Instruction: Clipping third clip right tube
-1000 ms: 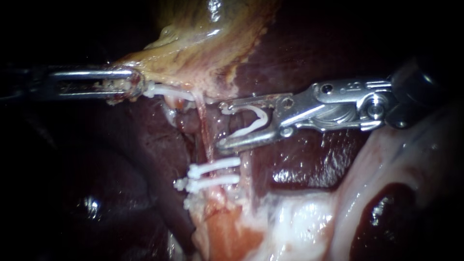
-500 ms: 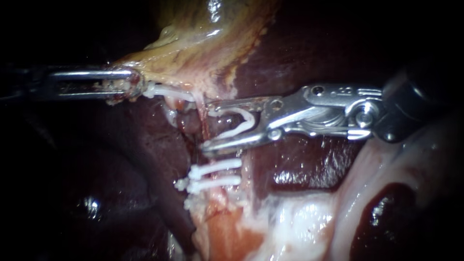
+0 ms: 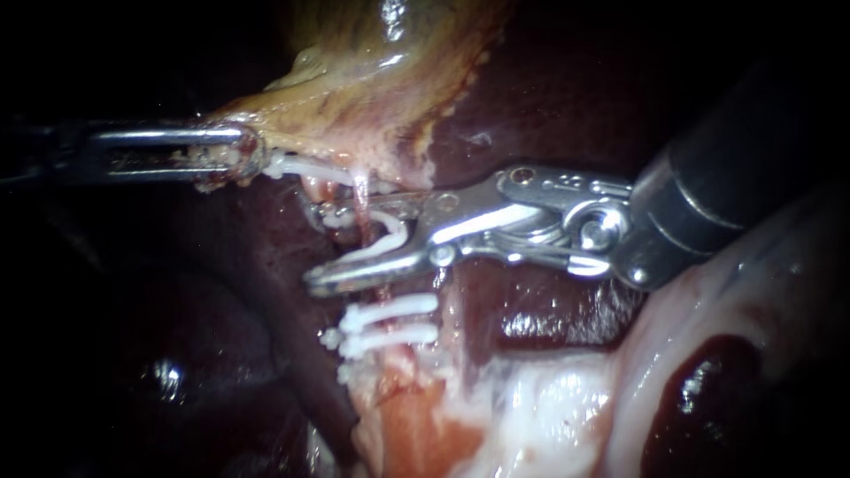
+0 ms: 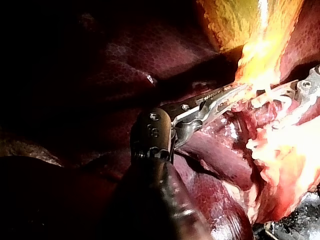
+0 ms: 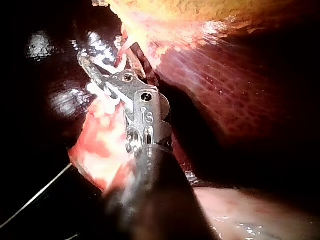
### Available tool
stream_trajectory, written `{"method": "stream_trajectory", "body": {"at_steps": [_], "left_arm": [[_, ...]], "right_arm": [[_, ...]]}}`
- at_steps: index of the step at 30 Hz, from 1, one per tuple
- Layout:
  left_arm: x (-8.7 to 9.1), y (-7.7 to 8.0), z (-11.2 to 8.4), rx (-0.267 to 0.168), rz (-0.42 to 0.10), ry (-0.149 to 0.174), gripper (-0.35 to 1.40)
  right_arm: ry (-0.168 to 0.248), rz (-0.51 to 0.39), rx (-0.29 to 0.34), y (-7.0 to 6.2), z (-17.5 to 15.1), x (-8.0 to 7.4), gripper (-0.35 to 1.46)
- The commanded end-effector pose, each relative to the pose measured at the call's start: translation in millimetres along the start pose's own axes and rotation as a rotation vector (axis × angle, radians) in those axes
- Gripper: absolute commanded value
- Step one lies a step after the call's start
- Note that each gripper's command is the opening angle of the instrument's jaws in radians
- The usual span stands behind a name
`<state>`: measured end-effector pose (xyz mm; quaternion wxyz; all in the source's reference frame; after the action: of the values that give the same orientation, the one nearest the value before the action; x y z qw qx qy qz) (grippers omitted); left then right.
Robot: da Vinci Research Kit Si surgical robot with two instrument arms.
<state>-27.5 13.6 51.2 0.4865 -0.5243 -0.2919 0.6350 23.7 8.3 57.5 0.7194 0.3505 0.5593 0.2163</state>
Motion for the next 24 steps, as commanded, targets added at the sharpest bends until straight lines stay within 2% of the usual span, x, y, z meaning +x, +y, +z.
{"method": "stream_trajectory", "body": {"at_steps": [1,6,8,13,16,24], "left_arm": [[0.0,0.0,0.0,0.001,0.000,0.000,-0.35],[0.0,0.0,0.0,0.001,0.000,0.000,-0.35],[0.0,0.0,0.0,0.001,0.000,0.000,-0.35],[0.0,0.0,0.0,0.001,0.000,0.000,-0.35],[0.0,-0.1,0.0,0.001,0.000,0.000,-0.35],[0.0,-0.1,0.0,0.001,0.000,0.000,-0.35]], "right_arm": [[0.005,0.004,0.002,0.0,0.0,0.0,0.49],[0.029,0.012,0.025,-0.3,-0.1,0.4,0.49],[0.050,0.031,0.055,-0.7,-0.3,0.9,0.49],[0.100,0.079,0.138,-2.4,-0.6,2.8,0.49],[0.115,0.091,0.186,-3.2,-0.8,3.9,0.48],[0.136,0.106,0.183,-3.2,-1.3,5.4,0.45]]}}
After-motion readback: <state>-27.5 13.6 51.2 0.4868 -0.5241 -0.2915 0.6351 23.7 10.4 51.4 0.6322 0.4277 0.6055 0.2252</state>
